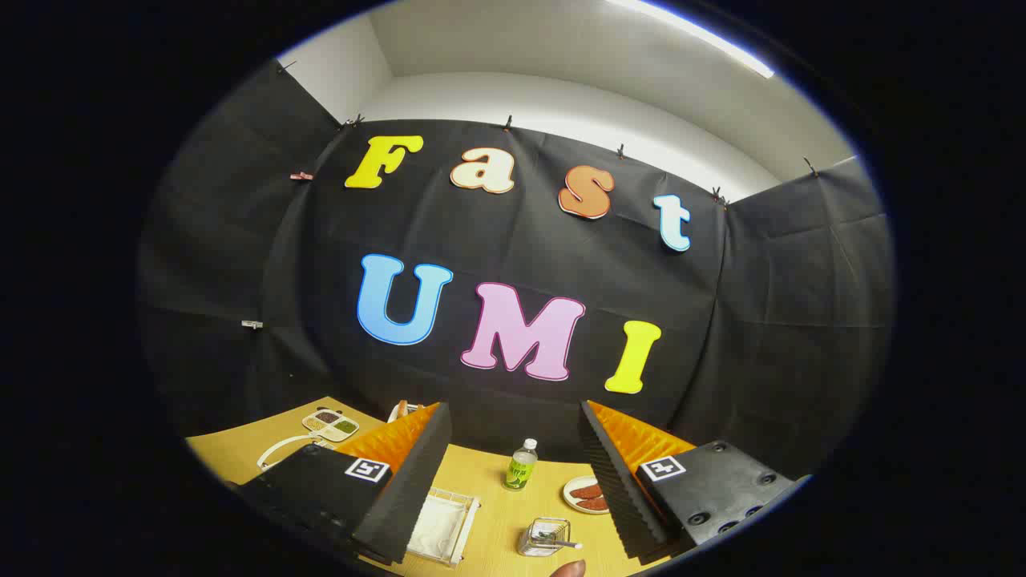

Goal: Take the plate from the dish rack, then take the spoon from the basket and place it into the plate.

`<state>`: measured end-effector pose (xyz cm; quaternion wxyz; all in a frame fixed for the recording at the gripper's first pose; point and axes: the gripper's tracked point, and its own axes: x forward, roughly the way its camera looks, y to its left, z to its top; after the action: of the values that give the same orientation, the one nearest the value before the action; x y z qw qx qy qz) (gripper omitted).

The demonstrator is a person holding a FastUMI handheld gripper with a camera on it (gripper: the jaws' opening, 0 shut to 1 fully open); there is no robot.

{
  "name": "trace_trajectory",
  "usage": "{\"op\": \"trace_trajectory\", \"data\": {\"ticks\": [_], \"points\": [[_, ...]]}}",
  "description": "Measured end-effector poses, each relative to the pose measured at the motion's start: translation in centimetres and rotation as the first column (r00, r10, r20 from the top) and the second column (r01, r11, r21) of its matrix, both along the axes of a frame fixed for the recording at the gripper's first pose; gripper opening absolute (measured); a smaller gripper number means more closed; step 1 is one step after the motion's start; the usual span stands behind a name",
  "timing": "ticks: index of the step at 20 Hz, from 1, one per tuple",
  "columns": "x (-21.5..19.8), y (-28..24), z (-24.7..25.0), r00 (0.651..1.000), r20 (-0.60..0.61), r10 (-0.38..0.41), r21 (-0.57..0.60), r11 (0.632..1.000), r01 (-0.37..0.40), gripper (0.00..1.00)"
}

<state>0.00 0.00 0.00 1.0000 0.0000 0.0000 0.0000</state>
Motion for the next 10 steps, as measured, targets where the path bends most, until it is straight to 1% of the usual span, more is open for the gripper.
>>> {"op": "trace_trajectory", "data": {"ticks": [10], "points": [[0.8,-0.3,-1.7,0.998,-0.054,-0.019,0.057,0.998,0.022,0.97]]}}
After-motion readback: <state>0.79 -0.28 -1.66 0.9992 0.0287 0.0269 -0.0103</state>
